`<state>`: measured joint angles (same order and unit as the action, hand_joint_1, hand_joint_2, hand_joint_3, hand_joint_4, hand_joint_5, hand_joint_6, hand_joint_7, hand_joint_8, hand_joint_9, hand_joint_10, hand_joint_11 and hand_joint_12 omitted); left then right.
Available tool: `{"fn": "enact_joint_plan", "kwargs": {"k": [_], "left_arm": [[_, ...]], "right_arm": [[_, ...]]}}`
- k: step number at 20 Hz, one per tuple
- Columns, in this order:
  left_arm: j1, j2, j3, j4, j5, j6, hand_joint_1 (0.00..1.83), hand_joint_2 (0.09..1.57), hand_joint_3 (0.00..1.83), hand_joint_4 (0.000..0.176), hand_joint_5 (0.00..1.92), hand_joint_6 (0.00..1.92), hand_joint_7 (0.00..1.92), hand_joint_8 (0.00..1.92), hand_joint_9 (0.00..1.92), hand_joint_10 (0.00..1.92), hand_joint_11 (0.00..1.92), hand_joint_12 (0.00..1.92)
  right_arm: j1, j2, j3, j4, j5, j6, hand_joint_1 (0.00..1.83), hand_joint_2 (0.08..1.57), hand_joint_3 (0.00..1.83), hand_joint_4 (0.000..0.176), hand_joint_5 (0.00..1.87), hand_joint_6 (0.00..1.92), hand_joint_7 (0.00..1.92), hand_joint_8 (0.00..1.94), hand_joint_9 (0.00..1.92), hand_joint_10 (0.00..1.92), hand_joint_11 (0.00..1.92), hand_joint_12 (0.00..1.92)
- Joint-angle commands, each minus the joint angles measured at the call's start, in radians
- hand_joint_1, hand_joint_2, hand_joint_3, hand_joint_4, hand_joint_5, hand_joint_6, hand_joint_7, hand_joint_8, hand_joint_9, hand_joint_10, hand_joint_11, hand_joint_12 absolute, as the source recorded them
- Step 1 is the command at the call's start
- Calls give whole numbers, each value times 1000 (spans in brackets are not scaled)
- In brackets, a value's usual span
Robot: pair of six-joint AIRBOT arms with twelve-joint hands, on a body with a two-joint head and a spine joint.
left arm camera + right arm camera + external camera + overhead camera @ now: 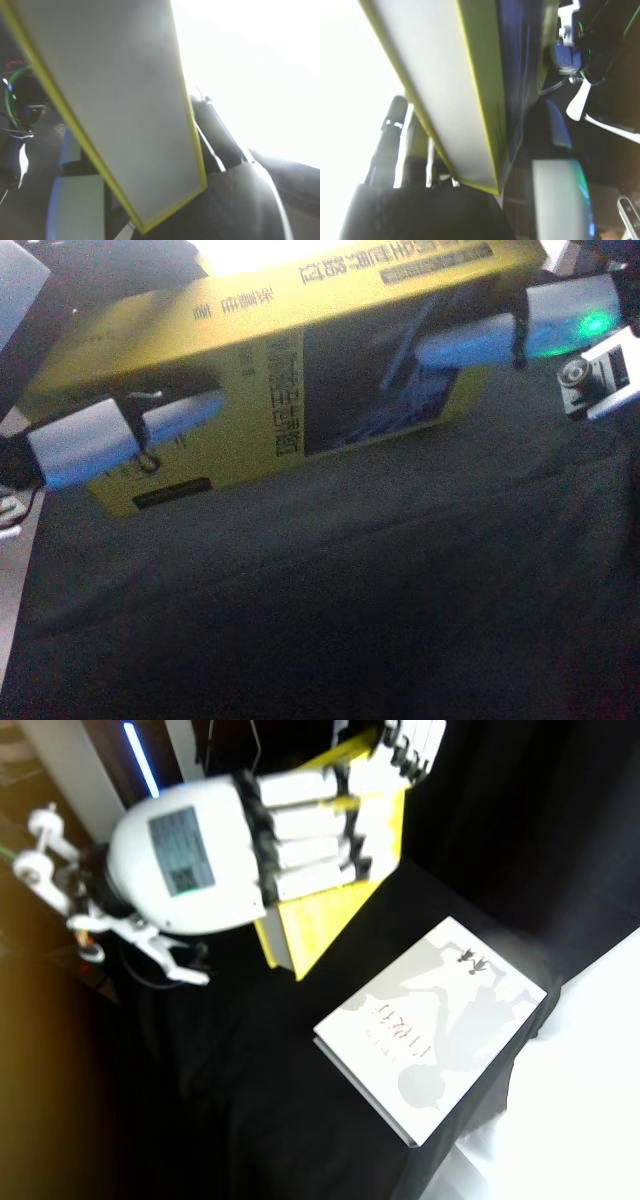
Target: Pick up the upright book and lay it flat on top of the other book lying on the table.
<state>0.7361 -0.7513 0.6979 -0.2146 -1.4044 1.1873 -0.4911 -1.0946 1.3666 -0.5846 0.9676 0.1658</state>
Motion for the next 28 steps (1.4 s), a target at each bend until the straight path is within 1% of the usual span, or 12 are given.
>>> {"fn": "enact_joint_plan", "kwargs": {"k": [1, 3, 4, 5, 6, 7, 9, 11, 18, 19, 21, 28], "left_arm": [[-15, 12, -5, 34, -241, -35, 1257, 1135, 1, 0, 850, 1002, 1045, 1125, 1219, 1100, 1205, 1492], [-7, 14, -6, 33, -233, -35, 1237, 1176, 2, 0, 765, 1113, 969, 1248, 1056, 1191, 972, 1655], [-2, 14, -6, 27, -226, -35, 1281, 1209, 1, 0, 580, 740, 801, 1331, 739, 1322, 677, 1799], [8, 15, -6, 12, -219, -35, 1035, 1190, 0, 65, 415, 431, 503, 913, 459, 1248, 343, 1793], [23, 19, -5, -12, -207, -35, 833, 1125, 0, 154, 112, 138, 161, 330, 91, 563, 68, 1103], [32, 22, -6, -24, -200, -35, 763, 1069, 0, 172, 22, 27, 31, 65, 17, 112, 13, 220], [65, 31, -12, -51, -188, -35, 750, 999, 0, 176, 0, 0, 0, 2, 0, 4, 0, 8], [114, 37, -27, -76, -192, -35, 523, 949, 0, 176, 0, 0, 0, 0, 0, 0, 0, 0], [275, 34, -64, -130, -293, -35, 416, 1059, 9, 176, 0, 0, 0, 0, 0, 0, 0, 0], [277, 32, -62, -133, -294, -35, 413, 1056, 7, 176, 0, 0, 0, 0, 0, 0, 0, 0], [279, 19, -50, -134, -291, -35, 404, 1054, 5, 176, 0, 0, 0, 0, 0, 0, 0, 0], [282, -21, -13, -138, -279, -35, 390, 1093, 17, 176, 0, 0, 0, 0, 0, 0, 0, 0]], "right_arm": [[9, -7, 1, 26, 56, -2, 1245, 1121, 5, 0, 939, 1030, 1034, 1128, 1380, 1526, 1384, 1786], [9, -2, 4, 34, 56, -2, 1255, 1155, 5, 0, 808, 1053, 1008, 1212, 1173, 1307, 1091, 1693], [9, 4, 4, 39, 56, -2, 1247, 1159, 4, 0, 852, 1130, 929, 1217, 1191, 1523, 1154, 1841], [9, 10, 4, 45, 57, -3, 1244, 1179, 5, 0, 787, 1071, 942, 1319, 1122, 1505, 1087, 1814], [9, 14, 4, 51, 58, -3, 1249, 1174, 0, 0, 783, 1068, 974, 1276, 1103, 1420, 1047, 1757], [9, 18, 4, 56, 59, -4, 1247, 1180, 1, 0, 775, 1059, 960, 1315, 1126, 1451, 1056, 1786], [9, 38, 0, 82, 63, -27, 1253, 1166, 0, 0, 803, 1022, 989, 1262, 1116, 1420, 1027, 1758], [9, 76, -12, 127, 63, -78, 1149, 1157, 1, 0, 896, 1121, 1331, 1925, 1423, 1917, 1468, 1920], [84, 81, 26, 224, 45, -206, 1148, 1161, 0, 0, 889, 1130, 1243, 1941, 1354, 1921, 1377, 1921], [102, 76, 29, 224, 42, -229, 1209, 1189, 12, 0, 814, 1226, 909, 1475, 1161, 1893, 1174, 1921], [157, 60, 29, 217, -11, -354, 1363, 1163, 0, 0, 674, 1208, 972, 1001, 974, 1367, 790, 1625], [176, -104, 174, 154, -187, -402, 1273, 1157, 0, 0, 739, 1164, 1050, 1049, 951, 1326, 683, 1768]]}}
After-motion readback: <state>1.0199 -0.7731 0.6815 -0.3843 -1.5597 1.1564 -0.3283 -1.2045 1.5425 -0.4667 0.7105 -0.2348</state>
